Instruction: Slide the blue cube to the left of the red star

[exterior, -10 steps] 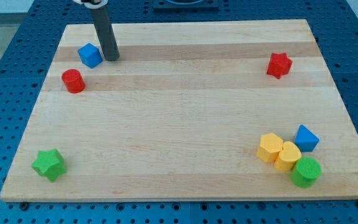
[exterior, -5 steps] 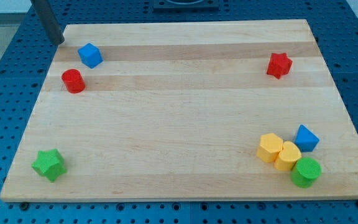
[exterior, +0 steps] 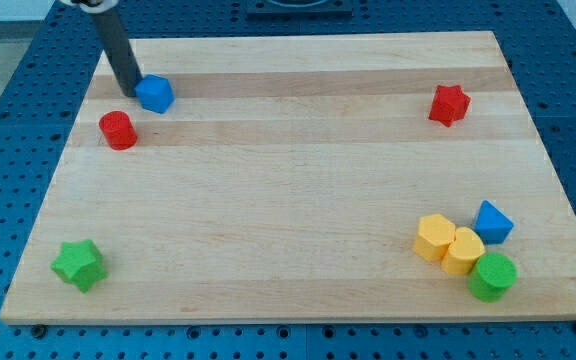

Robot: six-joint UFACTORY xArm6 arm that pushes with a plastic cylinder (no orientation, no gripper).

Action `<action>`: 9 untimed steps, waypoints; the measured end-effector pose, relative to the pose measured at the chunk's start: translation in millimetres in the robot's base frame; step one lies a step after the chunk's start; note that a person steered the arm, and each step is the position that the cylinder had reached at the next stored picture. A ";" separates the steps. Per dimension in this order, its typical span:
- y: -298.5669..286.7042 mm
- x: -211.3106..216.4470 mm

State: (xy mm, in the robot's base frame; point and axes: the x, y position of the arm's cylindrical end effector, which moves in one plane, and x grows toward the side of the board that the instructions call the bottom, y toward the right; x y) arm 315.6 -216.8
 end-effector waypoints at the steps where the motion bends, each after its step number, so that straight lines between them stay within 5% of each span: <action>1: 42.6 25.5; 3: 141.8 65.7; 9: 115.5 26.2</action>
State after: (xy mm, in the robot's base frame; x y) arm 341.8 -101.3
